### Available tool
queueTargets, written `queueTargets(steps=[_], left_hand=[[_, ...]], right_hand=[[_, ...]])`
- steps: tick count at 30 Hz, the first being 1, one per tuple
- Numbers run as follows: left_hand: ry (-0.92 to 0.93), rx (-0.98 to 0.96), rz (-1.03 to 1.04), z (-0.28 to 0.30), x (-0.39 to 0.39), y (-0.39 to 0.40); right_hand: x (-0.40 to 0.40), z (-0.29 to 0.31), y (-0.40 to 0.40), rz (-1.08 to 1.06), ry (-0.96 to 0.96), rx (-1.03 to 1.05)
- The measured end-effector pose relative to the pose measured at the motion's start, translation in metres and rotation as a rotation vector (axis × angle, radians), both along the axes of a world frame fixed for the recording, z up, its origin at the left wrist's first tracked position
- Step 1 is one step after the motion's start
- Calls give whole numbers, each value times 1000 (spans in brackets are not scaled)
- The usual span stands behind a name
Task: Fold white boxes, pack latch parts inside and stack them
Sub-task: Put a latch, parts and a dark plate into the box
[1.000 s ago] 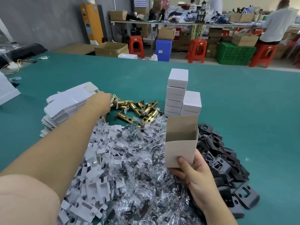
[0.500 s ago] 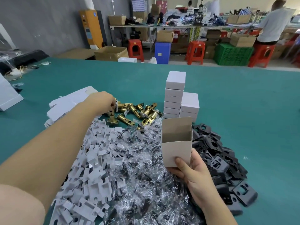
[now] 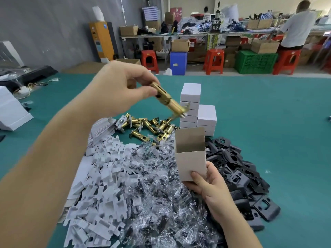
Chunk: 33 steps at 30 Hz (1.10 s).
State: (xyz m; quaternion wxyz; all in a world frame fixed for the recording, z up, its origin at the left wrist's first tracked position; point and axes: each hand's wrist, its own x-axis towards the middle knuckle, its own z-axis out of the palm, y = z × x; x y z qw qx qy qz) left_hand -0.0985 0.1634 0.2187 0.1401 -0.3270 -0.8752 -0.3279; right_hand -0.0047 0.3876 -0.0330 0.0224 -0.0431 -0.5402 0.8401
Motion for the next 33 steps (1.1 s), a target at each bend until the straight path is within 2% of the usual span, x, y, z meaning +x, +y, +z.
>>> queueTargets(steps=[4, 12, 23, 28, 33], left_hand=[[1, -58, -94, -14, 35, 25], [100, -294, 66, -51, 35, 53], [-1, -579, 22, -64, 41, 77], [25, -575, 28, -68, 36, 74], [-34, -454, 10, -74, 30, 66]], right_hand=[[0, -1, 2, 2, -4, -14], [0, -2, 2, -10, 37, -73], [3, 1, -1, 19, 60, -126], [3, 2, -1, 1, 69, -117], [2, 2, 1, 4, 56, -120]])
